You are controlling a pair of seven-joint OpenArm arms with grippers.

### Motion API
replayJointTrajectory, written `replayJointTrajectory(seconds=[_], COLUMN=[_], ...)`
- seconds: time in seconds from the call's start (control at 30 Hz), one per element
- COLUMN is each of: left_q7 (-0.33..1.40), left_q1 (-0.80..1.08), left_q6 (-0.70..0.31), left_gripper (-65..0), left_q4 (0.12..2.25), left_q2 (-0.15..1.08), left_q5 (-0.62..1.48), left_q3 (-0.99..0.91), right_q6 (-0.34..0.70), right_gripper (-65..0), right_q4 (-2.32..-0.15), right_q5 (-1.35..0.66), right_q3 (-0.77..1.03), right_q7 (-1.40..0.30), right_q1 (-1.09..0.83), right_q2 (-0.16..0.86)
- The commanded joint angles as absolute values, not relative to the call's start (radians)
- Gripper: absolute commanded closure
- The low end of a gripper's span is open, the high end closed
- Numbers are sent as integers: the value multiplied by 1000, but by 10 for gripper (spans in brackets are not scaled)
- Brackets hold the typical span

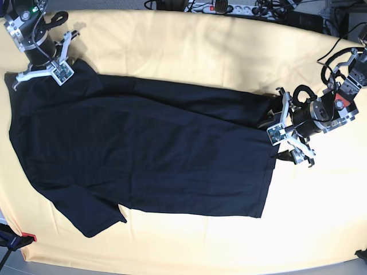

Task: Fold the T-shirt properly
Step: 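Release the right gripper and move it along the folded edge toward the sleeve, then grasp the shirt near the sleeve with the right gripper and drag it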

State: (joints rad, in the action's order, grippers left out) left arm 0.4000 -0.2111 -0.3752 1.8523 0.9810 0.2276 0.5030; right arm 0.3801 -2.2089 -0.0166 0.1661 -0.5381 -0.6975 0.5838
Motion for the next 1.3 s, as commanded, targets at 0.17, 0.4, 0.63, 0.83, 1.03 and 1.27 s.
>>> replayJointTrajectory(seconds=[0.17,0.4,0.63,0.83,1.03,1.27], left_q7=[386,385,385,385,385,385], left_q1=[-230,-231,-230,-231,-231,-231], left_q6=[-366,-366,-366,-366,-366,-366], left_gripper=[-486,-486,-486,-486,-486,-486], left_q4=[1863,1863,1863,1863,1863,1863], left_q2=[1000,1000,1000,1000,1000,1000], left_q5=[230,230,230,229,229,229], left_q3=[490,490,490,490,490,490], right_q6=[444,543,599,603,582,548], right_gripper=[-42,-42,-42,-42,-42,-43], right_q4=[-2120,-1933,-1781,-1682,-1638,-1633], right_q5=[-117,-218,-294,-291,-258,-239], right_q3=[176,176,163,102,71,71], right_q7=[-505,-489,-489,-489,-489,-487], right_q1=[-543,-358,-208,-104,-21,-2], right_q2=[598,601,601,602,601,601])
